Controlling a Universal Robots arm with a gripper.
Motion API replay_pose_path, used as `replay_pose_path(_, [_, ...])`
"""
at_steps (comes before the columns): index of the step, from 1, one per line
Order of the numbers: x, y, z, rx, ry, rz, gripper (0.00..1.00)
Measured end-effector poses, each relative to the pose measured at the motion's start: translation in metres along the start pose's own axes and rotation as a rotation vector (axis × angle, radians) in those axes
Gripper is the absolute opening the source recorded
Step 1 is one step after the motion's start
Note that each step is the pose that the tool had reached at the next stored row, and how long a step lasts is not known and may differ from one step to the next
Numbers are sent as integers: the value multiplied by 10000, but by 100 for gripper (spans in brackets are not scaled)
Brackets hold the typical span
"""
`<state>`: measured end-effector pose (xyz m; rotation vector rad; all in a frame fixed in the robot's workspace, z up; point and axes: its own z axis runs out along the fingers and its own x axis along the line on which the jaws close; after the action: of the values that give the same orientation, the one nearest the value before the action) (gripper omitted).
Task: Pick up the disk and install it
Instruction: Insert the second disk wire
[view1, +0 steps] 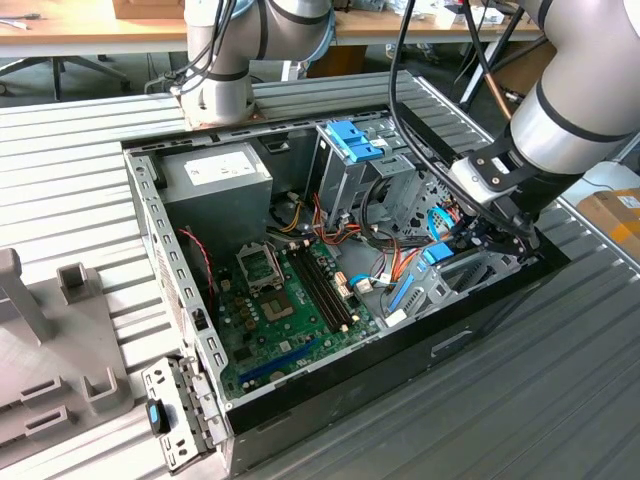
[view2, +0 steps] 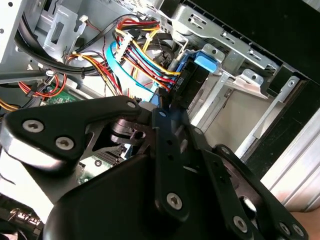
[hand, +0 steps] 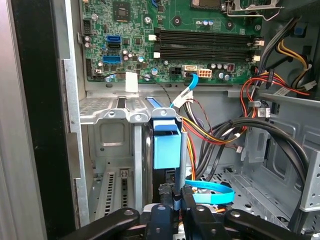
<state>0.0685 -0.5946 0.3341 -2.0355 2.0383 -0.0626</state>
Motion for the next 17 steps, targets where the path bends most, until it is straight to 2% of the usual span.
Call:
replay_pose_path(1, [0, -1, -3, -1, 6, -1, 29])
replay_pose_path(2, [-1, -1, -4, -1, 10, -2, 29])
replay_pose_path(3, [-1, -1, -4, -2, 10, -1, 36])
replay_pose_path(6, [-4, -5, -24, -1, 10, 1, 36])
replay_pose_path(10, [-30, -42, -192, 0, 10, 3, 36])
replay_pose_path(13, [-45, -62, -286, -1, 10, 3, 36])
replay_pose_path(14, [-59, -81, -373, -1, 11, 4, 36])
replay_pose_path(17, [-77, -107, -489, 0, 11, 3, 36])
